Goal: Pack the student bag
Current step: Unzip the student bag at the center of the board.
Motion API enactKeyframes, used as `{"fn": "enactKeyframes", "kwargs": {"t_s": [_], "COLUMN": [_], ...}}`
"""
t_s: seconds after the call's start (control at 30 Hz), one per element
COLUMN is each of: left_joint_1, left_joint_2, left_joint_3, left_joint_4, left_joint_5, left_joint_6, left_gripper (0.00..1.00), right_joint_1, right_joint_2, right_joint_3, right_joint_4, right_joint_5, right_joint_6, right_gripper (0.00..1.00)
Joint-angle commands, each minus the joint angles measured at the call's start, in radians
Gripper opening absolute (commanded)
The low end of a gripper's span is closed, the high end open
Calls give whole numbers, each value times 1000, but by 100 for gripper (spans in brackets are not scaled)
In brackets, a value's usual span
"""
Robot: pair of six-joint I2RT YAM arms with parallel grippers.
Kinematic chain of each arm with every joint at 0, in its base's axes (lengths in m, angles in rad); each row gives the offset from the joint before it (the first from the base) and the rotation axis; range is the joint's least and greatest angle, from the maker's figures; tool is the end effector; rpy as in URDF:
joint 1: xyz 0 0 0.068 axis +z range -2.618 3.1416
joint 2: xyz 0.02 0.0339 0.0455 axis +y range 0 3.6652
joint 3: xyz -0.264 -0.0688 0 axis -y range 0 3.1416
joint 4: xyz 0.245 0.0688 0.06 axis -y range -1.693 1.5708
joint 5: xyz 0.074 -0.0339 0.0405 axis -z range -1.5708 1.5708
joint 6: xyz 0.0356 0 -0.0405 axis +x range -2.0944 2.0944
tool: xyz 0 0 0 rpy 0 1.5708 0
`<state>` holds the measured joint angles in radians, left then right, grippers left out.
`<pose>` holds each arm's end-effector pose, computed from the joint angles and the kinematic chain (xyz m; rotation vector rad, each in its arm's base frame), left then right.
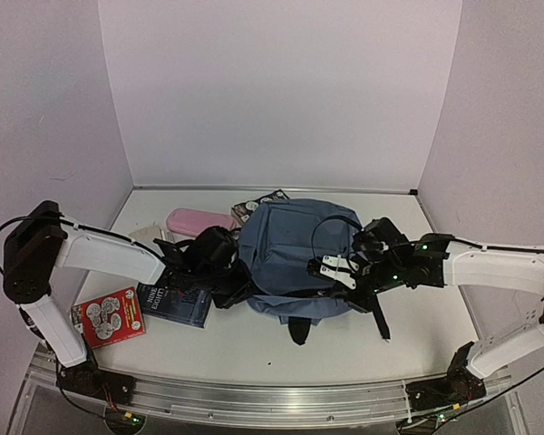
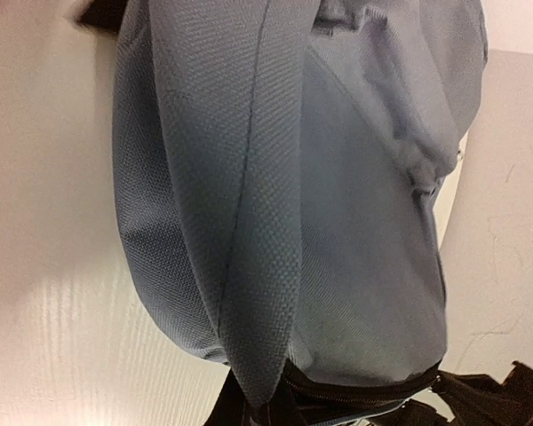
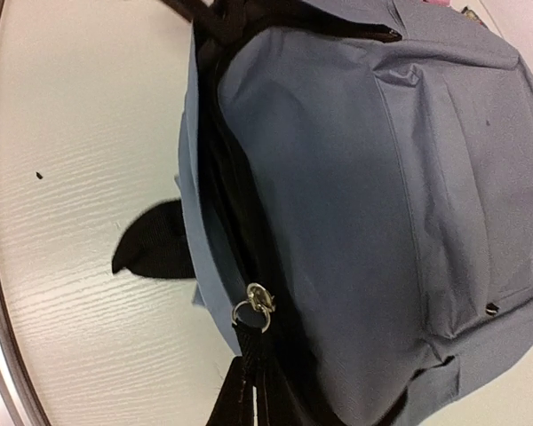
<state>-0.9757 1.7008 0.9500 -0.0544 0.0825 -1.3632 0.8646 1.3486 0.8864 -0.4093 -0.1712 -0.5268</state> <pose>0.1939 -0.2916 0.1731 -0.4799 2.6808 -1.0532 0.1758 0.2155 0.2320 -1.6336 1.8365 0.3584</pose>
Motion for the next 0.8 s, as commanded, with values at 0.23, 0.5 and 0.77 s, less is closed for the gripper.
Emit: {"fn": "enactKeyframes", "kwargs": {"t_s": [0.23,0.5,0.77], "left_joint_1": [263,352,352], "left_joint_2": [-122,50,228], "left_joint_3": [6,267,519], "left_joint_4": [-115,-216,-307], "left_joint_5": [121,221,287], "left_joint_6": [159,361,459], "left_gripper": [0,0,10], "right_joint_1": [-196,-225,-63], "right_joint_2": [-201,-160,-94], "right_joint_3": [-143,-86,-32], "right_joint_4": [-112,-165,-118], "right_joint_5": [133,-96,-188], "right_joint_6": [-171,-109,7], "right_gripper": [0,0,0]}}
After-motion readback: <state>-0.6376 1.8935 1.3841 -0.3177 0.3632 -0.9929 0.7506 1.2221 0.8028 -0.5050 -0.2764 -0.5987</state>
